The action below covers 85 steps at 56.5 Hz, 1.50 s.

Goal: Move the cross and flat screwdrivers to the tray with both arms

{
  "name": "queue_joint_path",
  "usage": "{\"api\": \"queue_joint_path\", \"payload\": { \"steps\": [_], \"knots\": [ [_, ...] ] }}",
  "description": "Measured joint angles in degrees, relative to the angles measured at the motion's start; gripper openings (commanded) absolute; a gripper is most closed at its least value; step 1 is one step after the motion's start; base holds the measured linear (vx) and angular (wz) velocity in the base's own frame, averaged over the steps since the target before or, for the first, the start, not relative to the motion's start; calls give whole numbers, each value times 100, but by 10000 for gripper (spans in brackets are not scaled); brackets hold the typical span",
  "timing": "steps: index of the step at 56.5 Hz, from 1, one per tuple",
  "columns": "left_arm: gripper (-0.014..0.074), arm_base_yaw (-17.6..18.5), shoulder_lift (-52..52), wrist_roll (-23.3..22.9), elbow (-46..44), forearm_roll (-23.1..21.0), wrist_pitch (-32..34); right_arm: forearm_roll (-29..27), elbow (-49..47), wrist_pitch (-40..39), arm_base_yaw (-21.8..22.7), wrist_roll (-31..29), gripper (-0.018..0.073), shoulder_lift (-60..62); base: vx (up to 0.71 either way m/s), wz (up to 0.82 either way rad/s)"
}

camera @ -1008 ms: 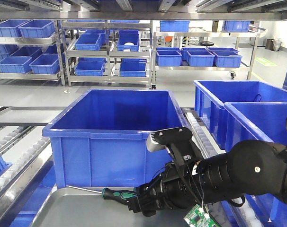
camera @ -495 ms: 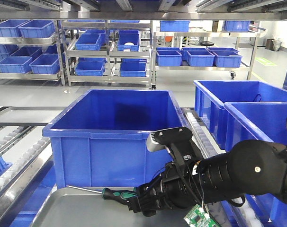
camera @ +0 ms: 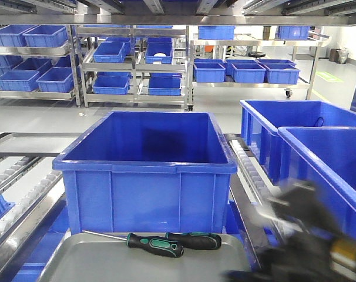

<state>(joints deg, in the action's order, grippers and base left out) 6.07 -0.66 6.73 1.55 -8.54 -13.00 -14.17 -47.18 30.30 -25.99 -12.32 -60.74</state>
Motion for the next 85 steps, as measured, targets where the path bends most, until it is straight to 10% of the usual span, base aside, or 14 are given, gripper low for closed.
{"api": "queue_joint_path", "payload": {
  "steps": [11, 33, 85],
  "knots": [
    [-6, 0, 0, 0, 0, 0, 0, 180, 1681, -906, 1043, 182, -16, 2331, 0, 0],
    [-6, 0, 0, 0, 0, 0, 0, 1804, 4238, -1258, 2448, 2097, -12, 5950, 0, 0],
    [-6, 0, 0, 0, 2, 0, 3, 2064, 4890, -2246, 2522, 1678, -10, 6134, 0, 0]
  ]
}}
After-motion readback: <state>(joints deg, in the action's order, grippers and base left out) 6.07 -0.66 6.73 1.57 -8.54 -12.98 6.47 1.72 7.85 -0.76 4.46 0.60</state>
